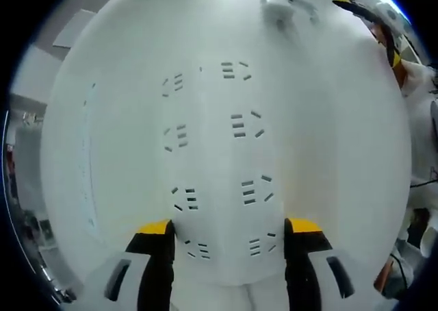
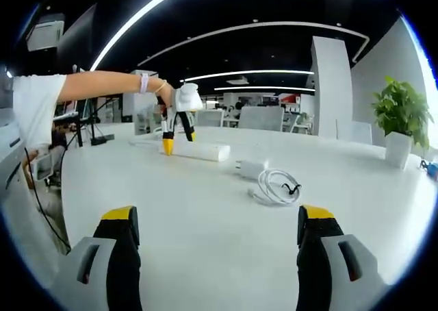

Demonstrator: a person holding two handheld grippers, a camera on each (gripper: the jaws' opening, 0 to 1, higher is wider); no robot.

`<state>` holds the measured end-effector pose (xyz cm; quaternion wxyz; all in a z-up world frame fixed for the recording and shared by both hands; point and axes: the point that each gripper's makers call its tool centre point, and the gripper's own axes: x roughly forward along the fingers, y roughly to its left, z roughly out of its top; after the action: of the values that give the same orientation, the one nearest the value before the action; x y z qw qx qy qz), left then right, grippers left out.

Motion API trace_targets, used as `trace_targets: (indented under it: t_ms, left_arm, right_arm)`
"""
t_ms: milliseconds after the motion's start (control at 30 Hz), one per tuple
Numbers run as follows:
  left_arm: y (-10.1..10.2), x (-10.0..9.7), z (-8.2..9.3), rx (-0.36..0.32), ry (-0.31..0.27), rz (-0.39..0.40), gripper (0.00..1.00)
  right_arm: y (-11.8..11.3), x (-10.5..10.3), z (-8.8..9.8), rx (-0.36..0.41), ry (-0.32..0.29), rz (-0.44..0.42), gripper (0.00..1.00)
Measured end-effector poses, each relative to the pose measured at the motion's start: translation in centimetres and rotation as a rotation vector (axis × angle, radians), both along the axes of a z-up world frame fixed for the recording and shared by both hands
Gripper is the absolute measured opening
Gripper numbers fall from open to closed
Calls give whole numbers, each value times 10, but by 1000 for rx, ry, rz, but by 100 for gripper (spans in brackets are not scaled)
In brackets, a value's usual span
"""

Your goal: Straighten the power strip on the desk, plug the charger into it

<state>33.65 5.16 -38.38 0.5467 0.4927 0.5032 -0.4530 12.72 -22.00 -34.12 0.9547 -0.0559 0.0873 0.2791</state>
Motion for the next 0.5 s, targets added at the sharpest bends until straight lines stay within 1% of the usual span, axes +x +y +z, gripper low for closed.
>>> trace_targets:
  t_ms: [500]
  left_arm:
    - [-1,5,2,9,-23,-38,65]
  right_arm:
    - [2,-1,-1,5,2,-3,95]
